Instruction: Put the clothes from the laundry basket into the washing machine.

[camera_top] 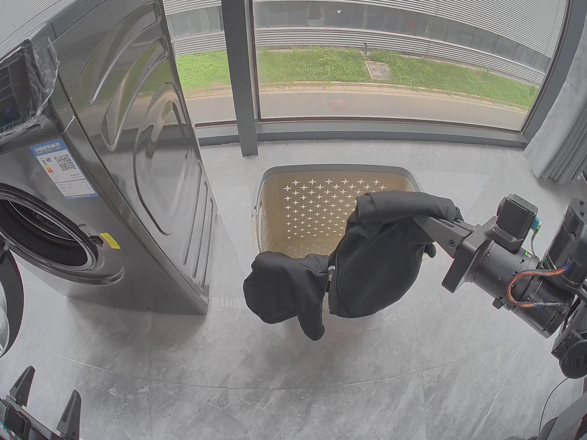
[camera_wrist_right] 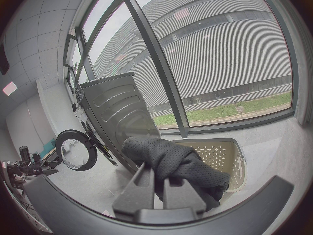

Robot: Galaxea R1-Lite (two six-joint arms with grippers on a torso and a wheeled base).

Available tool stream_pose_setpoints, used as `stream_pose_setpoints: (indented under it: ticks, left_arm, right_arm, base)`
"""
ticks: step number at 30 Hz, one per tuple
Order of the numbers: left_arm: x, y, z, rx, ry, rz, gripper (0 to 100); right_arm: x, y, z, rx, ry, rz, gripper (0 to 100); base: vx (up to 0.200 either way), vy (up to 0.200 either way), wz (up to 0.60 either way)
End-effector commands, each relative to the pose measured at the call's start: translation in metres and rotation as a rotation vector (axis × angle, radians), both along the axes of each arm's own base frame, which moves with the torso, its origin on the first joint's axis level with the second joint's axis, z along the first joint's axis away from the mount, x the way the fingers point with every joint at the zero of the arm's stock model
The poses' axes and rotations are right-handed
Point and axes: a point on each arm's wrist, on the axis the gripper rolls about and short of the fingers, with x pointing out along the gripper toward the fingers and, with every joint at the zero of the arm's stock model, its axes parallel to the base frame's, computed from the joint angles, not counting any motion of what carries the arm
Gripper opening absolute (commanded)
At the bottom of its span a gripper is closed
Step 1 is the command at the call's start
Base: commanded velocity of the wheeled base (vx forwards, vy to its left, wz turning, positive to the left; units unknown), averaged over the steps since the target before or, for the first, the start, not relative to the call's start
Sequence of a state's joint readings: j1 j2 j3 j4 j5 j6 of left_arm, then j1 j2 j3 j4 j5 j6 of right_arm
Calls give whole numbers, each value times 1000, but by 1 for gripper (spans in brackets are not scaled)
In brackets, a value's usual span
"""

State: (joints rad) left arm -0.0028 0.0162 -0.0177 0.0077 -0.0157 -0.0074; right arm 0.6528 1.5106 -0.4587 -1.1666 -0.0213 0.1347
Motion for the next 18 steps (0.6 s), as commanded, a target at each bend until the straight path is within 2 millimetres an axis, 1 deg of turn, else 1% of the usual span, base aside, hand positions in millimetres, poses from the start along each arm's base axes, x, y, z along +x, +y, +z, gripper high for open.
stream_pose_setpoints:
  ticks: [1,2,11,18]
  left_arm:
    - [1,0,-4,0,9,-1,100]
    - [1,0,-4,0,9,0,100]
    - [1,0,-4,0,11,-3,100]
    - [1,0,-4,-2,12,-3,100]
  right_arm:
    - [-3,-1,3,8,-10,4,0]
    - [-3,-1,3,8,-10,4,0]
    - [-1,0,0,4,0,-8,0]
    - [4,1,-4,-2,19,-62,0]
  base:
    - [-200,0,0]
    - [-200,0,0]
    - [0,0,0]
    - [0,200,0]
